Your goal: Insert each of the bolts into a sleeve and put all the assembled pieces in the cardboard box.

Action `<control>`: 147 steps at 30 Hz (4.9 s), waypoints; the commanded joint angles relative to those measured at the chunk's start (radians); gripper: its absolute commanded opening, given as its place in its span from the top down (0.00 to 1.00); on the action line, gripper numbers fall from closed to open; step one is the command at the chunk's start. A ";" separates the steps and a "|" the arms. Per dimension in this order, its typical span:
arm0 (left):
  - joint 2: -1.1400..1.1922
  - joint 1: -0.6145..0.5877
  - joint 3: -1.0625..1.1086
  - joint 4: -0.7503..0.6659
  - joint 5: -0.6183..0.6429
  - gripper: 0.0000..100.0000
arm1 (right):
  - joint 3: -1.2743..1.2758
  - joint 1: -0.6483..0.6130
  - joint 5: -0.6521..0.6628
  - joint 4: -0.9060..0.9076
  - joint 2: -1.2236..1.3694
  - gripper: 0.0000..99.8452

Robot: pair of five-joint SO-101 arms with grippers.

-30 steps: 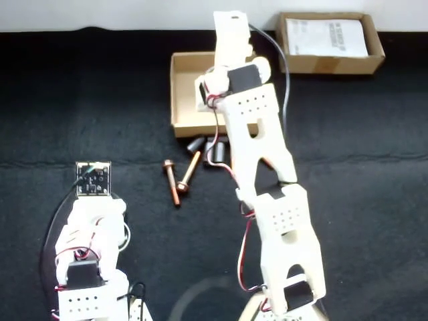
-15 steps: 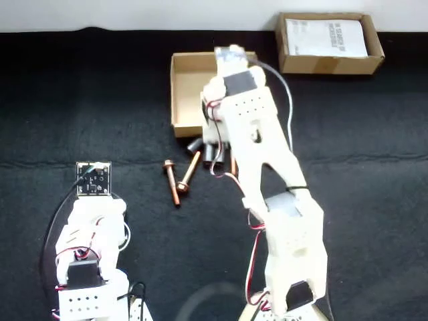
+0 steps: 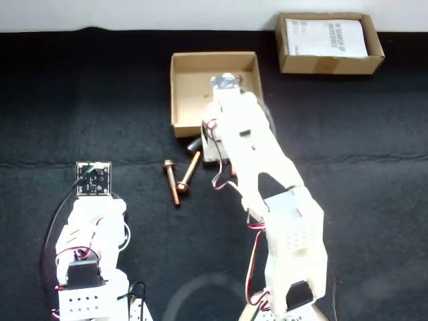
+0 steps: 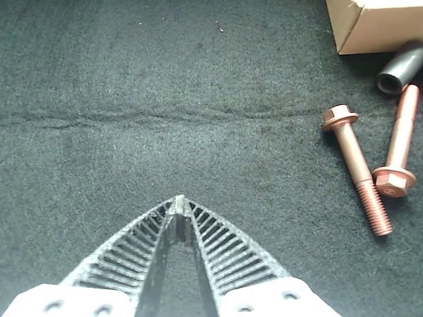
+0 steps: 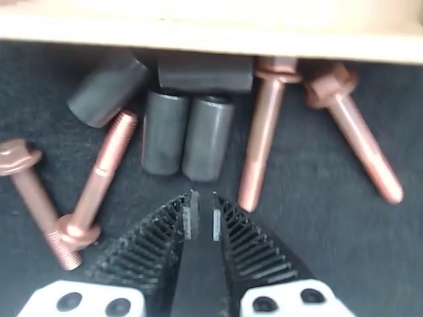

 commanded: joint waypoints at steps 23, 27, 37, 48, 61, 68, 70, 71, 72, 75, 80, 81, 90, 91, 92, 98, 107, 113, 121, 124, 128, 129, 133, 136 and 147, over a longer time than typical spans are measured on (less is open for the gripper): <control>-0.007 -0.010 0.018 -0.005 -0.006 0.99 | 0.041 0.033 0.127 -0.166 -0.073 0.87; -0.008 -0.010 0.018 -0.005 -0.006 0.99 | 0.041 0.030 0.124 -0.193 -0.073 0.87; -0.008 -0.010 0.018 -0.005 -0.006 0.99 | -0.019 -0.016 0.123 -0.147 -0.081 0.87; -0.008 -0.010 0.018 -0.005 -0.006 0.99 | -0.162 -0.051 0.124 -0.091 -0.070 0.87; -0.012 -0.010 0.018 -0.003 -0.006 0.99 | -0.173 -0.013 0.124 -0.096 0.047 0.87; -0.012 -0.010 0.018 -0.003 -0.006 0.99 | -0.173 -0.008 0.127 -0.163 0.110 0.87; -0.012 -0.010 0.018 -0.003 -0.006 0.99 | -0.173 -0.007 0.127 -0.200 0.134 0.87; -0.012 -0.010 0.018 -0.003 -0.006 0.99 | -0.173 -0.007 0.127 -0.216 0.147 0.87; -0.013 -0.010 0.018 -0.003 -0.006 0.99 | -0.173 -0.004 0.127 -0.225 0.157 0.87; -0.013 -0.010 0.018 -0.003 -0.006 0.99 | -0.173 0.005 0.127 -0.254 0.189 0.87; -0.013 -0.010 0.018 -0.003 -0.006 0.99 | -0.174 0.036 0.123 -0.257 0.232 0.87; -0.013 -0.010 0.018 -0.003 -0.006 0.99 | -0.173 0.041 0.123 -0.248 0.236 0.87; -0.013 -0.010 0.018 -0.003 -0.006 0.99 | -0.173 0.016 0.127 -0.079 0.240 0.87; -0.013 -0.010 0.018 -0.003 -0.006 0.99 | -0.173 0.015 0.127 -0.079 0.242 0.87; -0.013 -0.010 0.018 -0.003 -0.006 0.99 | -0.173 0.015 0.127 -0.081 0.242 0.87; -0.013 -0.010 0.018 -0.003 -0.006 0.99 | -0.173 -0.004 0.123 -0.081 0.242 1.00; -0.013 -0.010 0.018 -0.003 -0.006 0.99 | -0.318 0.019 0.123 -0.073 0.197 0.99; -0.010 -0.008 0.018 -0.003 -0.006 0.99 | -0.496 0.025 0.126 -0.016 0.079 0.99; -0.005 -0.008 0.018 -0.003 -0.006 0.99 | -0.697 0.030 0.127 0.277 -0.105 0.99; -0.004 -0.008 0.018 0.000 -0.006 0.99 | -0.765 0.030 0.127 0.380 -0.163 0.99; -0.004 -0.004 0.018 0.002 -0.005 0.99 | -0.800 0.056 0.127 0.414 -0.274 0.99; -0.004 -0.004 0.018 0.003 -0.005 0.99 | -0.799 0.068 0.126 0.414 -0.314 0.99; -0.007 -0.002 0.018 0.095 -0.005 0.99 | -0.754 0.127 0.126 0.414 -0.472 0.99; -0.008 -0.001 0.018 0.164 -0.005 0.99 | -0.650 0.189 0.126 0.414 -0.631 0.99; -0.012 -0.010 0.013 0.141 -0.006 0.99 | 0.102 0.305 0.127 0.410 -1.340 0.99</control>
